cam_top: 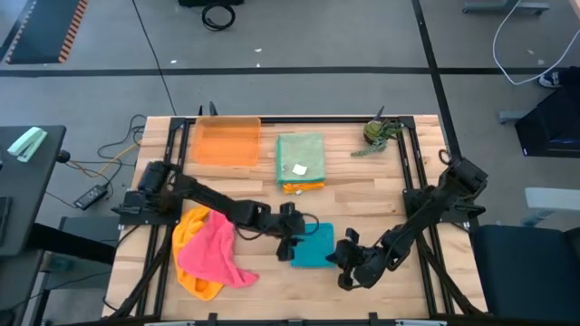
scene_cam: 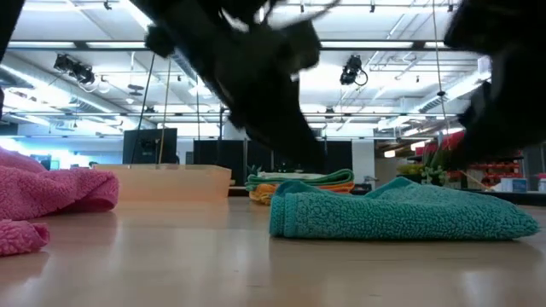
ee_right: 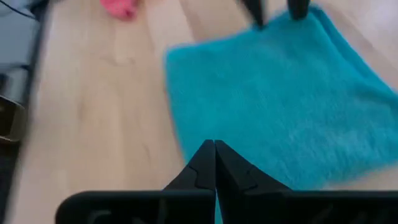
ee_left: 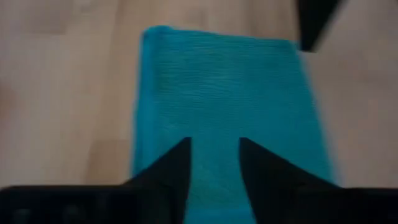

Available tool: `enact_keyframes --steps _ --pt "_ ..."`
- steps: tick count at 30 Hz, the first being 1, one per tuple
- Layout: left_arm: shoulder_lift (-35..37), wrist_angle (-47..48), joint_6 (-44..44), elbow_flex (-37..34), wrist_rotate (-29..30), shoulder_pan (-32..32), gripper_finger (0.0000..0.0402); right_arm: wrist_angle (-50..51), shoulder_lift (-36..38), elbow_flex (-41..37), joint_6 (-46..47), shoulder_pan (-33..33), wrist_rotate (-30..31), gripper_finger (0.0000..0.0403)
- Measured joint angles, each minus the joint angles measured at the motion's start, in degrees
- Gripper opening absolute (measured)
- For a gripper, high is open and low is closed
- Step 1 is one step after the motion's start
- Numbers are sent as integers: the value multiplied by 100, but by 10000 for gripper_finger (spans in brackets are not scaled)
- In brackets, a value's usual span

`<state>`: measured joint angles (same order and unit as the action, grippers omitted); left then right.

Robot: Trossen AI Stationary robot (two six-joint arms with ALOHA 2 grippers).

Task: Fold microfiber towels
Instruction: Fold the blue towel

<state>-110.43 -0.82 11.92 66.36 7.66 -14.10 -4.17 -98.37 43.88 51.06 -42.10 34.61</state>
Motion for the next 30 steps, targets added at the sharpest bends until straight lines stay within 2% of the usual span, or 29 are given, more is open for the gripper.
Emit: enact_keyframes --steps 4,6,13,18,24,27,30 --pt "-387 -58 -52 18 45 120 32 -108 -331 -54 313 -124 98 4" --pt "-497 -21 -45 10 26 146 12 -179 -488 -55 391 -134 129 4" --pt "-510 29 48 14 29 194 23 -179 -621 -57 406 -112 -56 3" --pt "-331 29 -181 23 124 193 7 -106 -44 -58 -231 -65 -28 3" --pt "158 -97 -405 49 189 122 27 552 711 -55 -775 163 112 3" --pt "334 -192 -489 52 197 -53 21 811 899 -149 -991 392 82 3" --pt "348 -178 -510 44 185 -367 8 610 949 -474 -1099 698 -157 3"
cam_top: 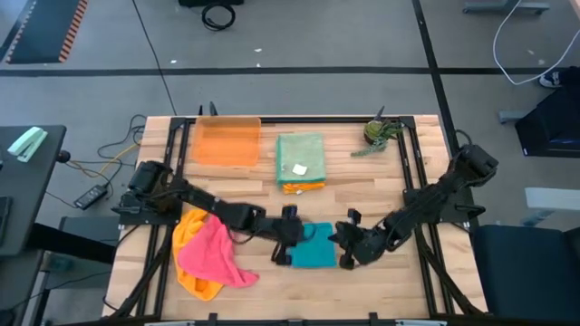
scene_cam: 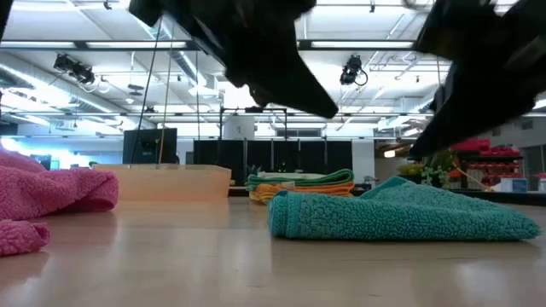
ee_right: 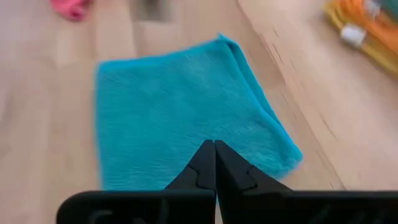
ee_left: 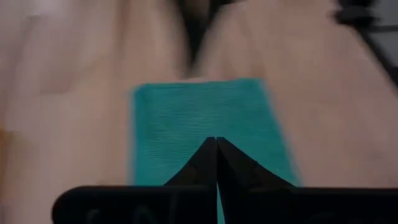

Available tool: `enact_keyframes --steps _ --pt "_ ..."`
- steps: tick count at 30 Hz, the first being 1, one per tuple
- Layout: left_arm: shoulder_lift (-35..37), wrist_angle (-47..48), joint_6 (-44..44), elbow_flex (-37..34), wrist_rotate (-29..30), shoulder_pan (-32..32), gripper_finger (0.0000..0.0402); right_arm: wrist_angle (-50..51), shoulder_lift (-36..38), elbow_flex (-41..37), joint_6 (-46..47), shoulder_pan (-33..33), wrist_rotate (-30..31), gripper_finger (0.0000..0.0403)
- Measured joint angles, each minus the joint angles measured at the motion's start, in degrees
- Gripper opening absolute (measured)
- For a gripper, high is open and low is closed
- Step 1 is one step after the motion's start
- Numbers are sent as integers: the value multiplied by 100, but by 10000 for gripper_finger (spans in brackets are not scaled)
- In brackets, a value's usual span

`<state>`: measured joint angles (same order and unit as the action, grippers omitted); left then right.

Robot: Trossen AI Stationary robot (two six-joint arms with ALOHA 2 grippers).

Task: Fold microfiber towels
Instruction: Fold the blue towel

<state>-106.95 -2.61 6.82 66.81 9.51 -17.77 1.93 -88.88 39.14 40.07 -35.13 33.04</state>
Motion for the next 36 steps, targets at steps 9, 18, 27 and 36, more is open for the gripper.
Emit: enact_keyframes --steps 9,18,27,36 --pt "-680 -647 214 4 313 -606 17 -1863 -16 -1014 -391 511 -396 3" --pt "-1046 -635 611 -4 347 -552 21 -1937 -66 -1153 -541 934 -509 3" --pt "-1050 -652 697 0 337 -693 11 -1975 -382 -1153 -561 1192 -721 3" --pt "-1207 -589 879 2 337 -739 6 -1955 -442 -1153 -424 1217 -739 3"
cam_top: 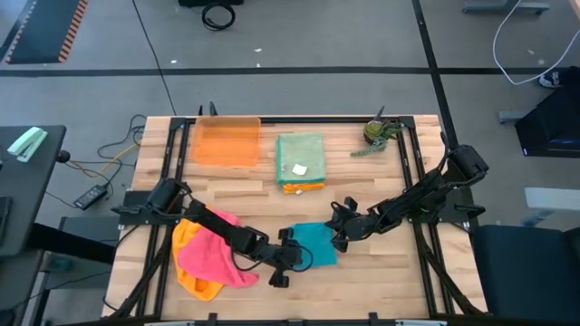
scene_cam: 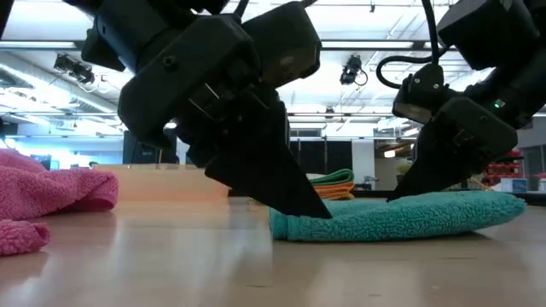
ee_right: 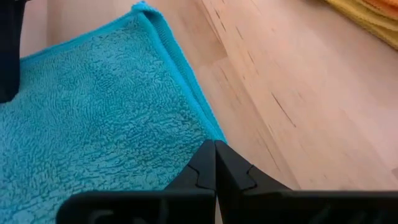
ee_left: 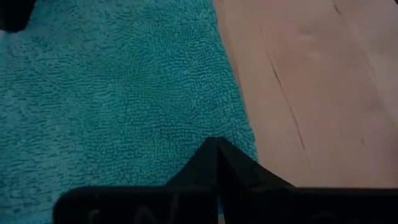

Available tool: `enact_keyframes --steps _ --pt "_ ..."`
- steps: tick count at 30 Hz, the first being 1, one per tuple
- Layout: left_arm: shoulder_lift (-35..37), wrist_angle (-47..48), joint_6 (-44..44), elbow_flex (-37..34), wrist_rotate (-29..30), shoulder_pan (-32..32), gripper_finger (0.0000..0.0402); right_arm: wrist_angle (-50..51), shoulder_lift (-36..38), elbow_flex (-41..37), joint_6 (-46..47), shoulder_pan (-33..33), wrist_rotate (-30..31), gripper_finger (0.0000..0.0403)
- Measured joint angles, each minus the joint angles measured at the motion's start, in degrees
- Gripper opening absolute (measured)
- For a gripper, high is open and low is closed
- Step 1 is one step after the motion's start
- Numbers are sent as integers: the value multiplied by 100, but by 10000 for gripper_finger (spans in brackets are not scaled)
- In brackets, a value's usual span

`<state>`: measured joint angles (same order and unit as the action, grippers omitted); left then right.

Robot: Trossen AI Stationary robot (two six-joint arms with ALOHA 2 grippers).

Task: Fold microfiber towels
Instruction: Fold the blue towel

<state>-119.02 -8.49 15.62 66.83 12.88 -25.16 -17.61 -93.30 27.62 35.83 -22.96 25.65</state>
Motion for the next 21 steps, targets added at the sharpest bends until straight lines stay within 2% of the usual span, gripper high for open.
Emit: enact_keyframes --steps 6,10,13,15,21 --pt "128 -79 -285 -7 1 24 22 -9 77 0 -113 -2 -5 3" --pt "390 -3 -421 -7 6 24 12 16 311 0 -209 -6 -5 3" --pt "631 254 -622 -4 339 38 6 12 510 0 -212 -108 -2 3" --pt "767 610 -624 0 580 122 8 1 585 0 -140 -306 -1 3" --pt "678 1078 -711 0 599 552 6 -133 511 1 411 -1226 193 3"
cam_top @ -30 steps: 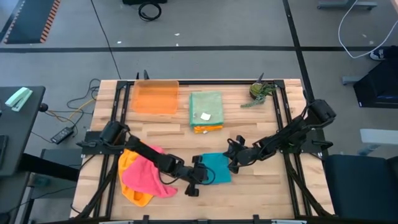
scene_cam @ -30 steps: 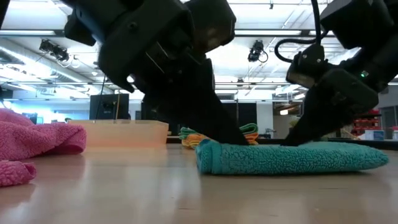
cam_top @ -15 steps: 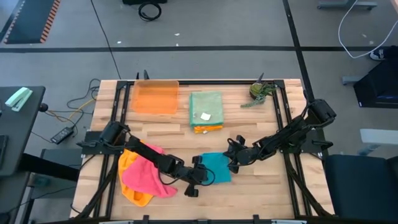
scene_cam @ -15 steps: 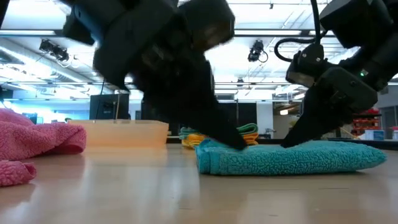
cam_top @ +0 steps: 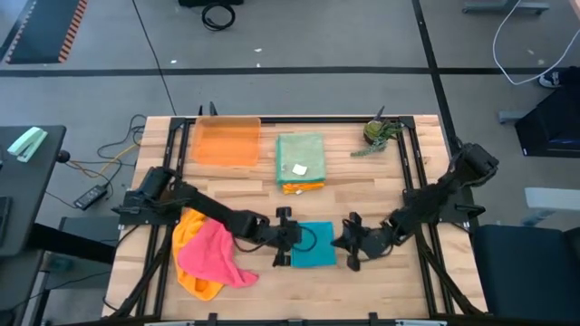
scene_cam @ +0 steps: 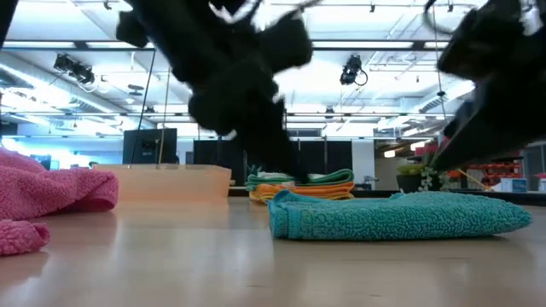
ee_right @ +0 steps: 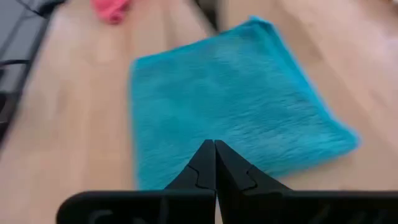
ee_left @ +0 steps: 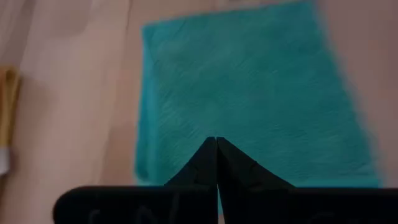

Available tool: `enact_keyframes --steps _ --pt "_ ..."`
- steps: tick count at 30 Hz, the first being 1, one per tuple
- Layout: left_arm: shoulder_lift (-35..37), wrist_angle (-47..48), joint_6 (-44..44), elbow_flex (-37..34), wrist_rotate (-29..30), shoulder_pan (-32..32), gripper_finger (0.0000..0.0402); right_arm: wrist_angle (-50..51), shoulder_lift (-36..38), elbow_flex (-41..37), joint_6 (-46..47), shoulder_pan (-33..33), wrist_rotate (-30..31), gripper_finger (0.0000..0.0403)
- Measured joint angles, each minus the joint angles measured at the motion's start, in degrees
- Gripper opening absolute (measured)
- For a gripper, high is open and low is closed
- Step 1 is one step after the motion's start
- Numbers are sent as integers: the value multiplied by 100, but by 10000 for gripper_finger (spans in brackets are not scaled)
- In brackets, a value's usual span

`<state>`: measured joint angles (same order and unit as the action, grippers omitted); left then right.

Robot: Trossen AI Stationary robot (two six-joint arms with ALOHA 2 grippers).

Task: Fold microfiber towels
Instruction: Fold the blue towel, then stack the folded blue towel on the folded light green towel

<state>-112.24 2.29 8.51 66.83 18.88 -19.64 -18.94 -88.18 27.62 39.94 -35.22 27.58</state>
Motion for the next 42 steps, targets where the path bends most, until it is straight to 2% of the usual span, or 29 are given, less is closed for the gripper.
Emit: enact_keyframes --steps 4,7,15,20,23,26,31,36,40,42 --pt "-14 166 -21 -9 -13 216 10 -192 -68 6 192 -462 416 3" --pt "-28 259 -23 -8 -142 301 11 -358 -206 13 227 -554 498 3" --pt "-38 153 138 -278 -232 338 12 -376 -824 223 305 -505 278 3" --pt "30 167 123 -321 -212 419 5 -241 -844 234 429 -460 166 3" --pt "216 168 108 -219 -180 473 12 -231 -712 263 191 -397 164 3" --pt "481 217 212 -151 -151 474 43 -159 -480 293 -46 -294 161 4" --pt "1152 826 1274 -142 -173 495 103 -58 9 368 -212 -146 103 12" --pt "1748 1800 2477 -237 -227 398 158 664 686 364 656 -23 1 28" --pt "2021 1584 3272 -734 -447 244 202 1501 1226 295 1177 9 -59 59" --pt "2052 805 3754 -1187 -421 177 222 1600 1455 110 1390 38 -12 83"
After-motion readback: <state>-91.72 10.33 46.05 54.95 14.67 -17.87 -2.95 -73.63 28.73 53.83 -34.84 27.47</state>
